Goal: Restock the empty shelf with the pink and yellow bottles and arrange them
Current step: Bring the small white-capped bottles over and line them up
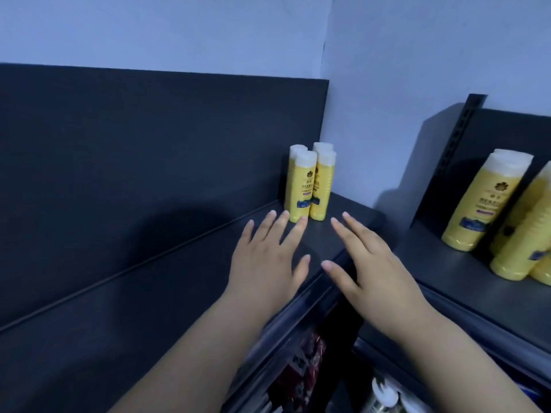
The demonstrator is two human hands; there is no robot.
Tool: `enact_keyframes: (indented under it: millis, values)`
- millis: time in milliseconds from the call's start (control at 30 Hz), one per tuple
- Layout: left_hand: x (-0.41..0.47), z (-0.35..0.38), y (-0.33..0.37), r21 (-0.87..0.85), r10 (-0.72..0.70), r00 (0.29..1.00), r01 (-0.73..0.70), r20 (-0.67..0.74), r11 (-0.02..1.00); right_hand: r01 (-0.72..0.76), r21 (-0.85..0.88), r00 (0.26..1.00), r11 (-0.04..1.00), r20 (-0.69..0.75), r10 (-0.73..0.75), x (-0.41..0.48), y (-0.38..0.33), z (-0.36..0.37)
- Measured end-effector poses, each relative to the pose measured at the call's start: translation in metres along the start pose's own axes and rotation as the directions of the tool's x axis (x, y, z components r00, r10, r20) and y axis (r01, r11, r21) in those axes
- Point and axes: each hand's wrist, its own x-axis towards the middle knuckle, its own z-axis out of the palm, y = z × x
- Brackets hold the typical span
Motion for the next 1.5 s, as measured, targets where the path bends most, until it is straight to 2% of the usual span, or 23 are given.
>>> enact_keyframes:
  millis: [200,333,533,700,900,1067,1167,1300,1400,1500]
  values:
    - [0.034,0.039,-0.015,0.004,0.03,0.996,-0.03,0.079,1.0,0.0,-0.005,1.0,1.0,0.023,0.0,0.039,0.02,0.029]
    - [0.05,0.058,-0.025,0.04,-0.005,0.991,-0.001,0.135,0.999,0.002,0.012,1.0,1.0,0.026,-0.003,0.071,0.038,0.032]
    - [0.088,0.079,-0.035,0.052,-0.044,0.996,0.04,0.083,0.998,0.01,0.069,1.0,0.998,-0.01,-0.009,0.135,0.074,0.027]
    - [0.132,0.088,-0.034,0.05,-0.091,0.994,0.088,0.056,0.995,-0.04,0.193,0.999,0.98,-0.015,0.044,0.204,0.109,0.026]
    - [0.201,0.096,-0.028,0.05,-0.071,0.997,0.071,-0.013,0.996,-0.106,0.251,0.994,0.962,-0.01,0.112,0.283,0.145,0.041]
    - [0.245,0.113,-0.023,0.049,-0.069,0.997,0.071,-0.038,0.996,-0.103,0.248,0.994,0.963,0.057,0.092,0.323,0.16,0.067]
    - [0.274,0.117,-0.019,0.056,-0.102,0.995,0.101,0.013,0.993,-0.108,0.222,0.992,0.969,0.082,0.092,0.329,0.165,0.078]
    - [0.3,0.127,-0.015,0.13,-0.195,0.974,0.18,0.113,0.975,-0.125,0.209,0.992,0.97,0.021,0.124,0.335,0.166,0.079]
    - [0.309,0.131,-0.014,0.047,-0.252,0.959,0.247,0.13,0.968,-0.109,0.157,0.994,0.982,-0.003,0.111,0.339,0.167,0.076]
    - [0.311,0.132,-0.019,-0.062,-0.257,0.956,0.268,0.145,0.961,-0.099,0.182,0.995,0.978,0.018,0.097,0.341,0.167,0.072]
